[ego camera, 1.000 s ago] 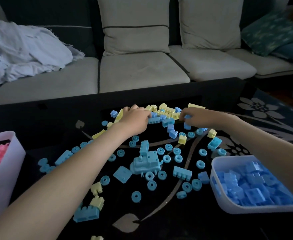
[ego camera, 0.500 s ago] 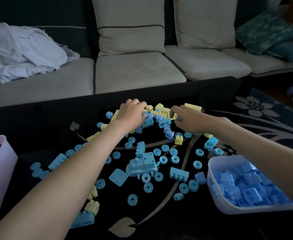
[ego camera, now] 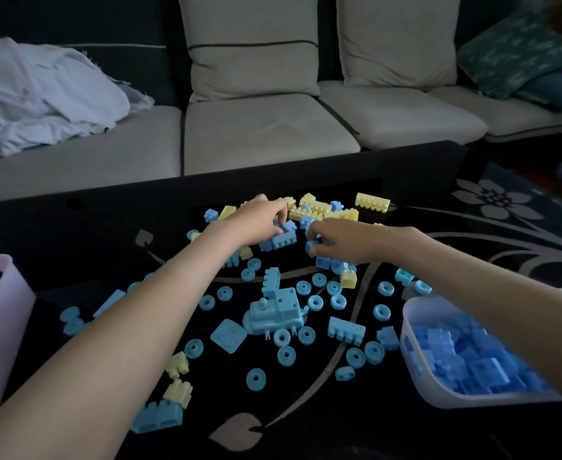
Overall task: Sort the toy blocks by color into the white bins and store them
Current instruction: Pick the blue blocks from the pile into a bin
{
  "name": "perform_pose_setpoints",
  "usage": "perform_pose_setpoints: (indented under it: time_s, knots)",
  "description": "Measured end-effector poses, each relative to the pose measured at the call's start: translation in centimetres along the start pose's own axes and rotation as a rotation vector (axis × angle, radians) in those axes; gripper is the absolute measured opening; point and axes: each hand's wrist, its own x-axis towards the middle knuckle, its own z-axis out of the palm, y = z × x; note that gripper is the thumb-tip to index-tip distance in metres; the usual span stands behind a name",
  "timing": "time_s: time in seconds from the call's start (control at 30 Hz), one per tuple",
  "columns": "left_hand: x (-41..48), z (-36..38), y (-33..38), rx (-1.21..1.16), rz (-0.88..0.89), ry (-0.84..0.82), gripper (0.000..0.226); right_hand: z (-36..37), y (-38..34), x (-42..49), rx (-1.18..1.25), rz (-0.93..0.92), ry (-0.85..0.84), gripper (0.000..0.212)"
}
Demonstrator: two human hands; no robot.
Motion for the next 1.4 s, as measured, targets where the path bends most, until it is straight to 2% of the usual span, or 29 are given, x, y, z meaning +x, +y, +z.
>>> perform_pose_setpoints:
  time_s: [0.2,0.43,0.67,0.77,0.9,1.03,1.27,1.4]
  knots:
    - [-0.8,-0.2,0.3,0.0,-0.015,0.002,0.007,-0.6,-0.8,-0.6,0.043,-0.001,-0.006,0.022]
    - [-2.8,-1.2,1.2,-0.04,0.013,0.196,0.006,-1.4,-0.1,-2.2,0.27,0.043,0.137,0.018]
    - [-7.2,-2.7,5.1,-0.214,0.081,0.211,0.006,-2.9,0.0,-7.5,0.452,0.109,0.268,0.017]
    - [-9.1,-2.6,7.9,-0.36,0.111,0.182,0.008,-3.6,0.6,-11.5,0.5,0.115,0.309,0.017]
    - [-11.5,-1.2,12.4,-0.544,0.117,0.052,0.007,-3.3,1.8,-17.4,0.481,0.189,0.347,0.014]
    - [-13.0,0.9,15.9,-0.583,0.134,-0.05,0.01,-2.0,3.6,-21.8,0.418,0.26,0.316,0.01]
    - [-14.1,1.9,19.6,-0.479,0.179,0.034,0.005,0.0,6.1,-25.2,0.241,0.313,0.299,0.017]
    - [-14.4,2.2,20.9,-0.44,0.254,-0.004,0.007,0.2,5.9,-25.8,0.228,0.28,0.294,0.024]
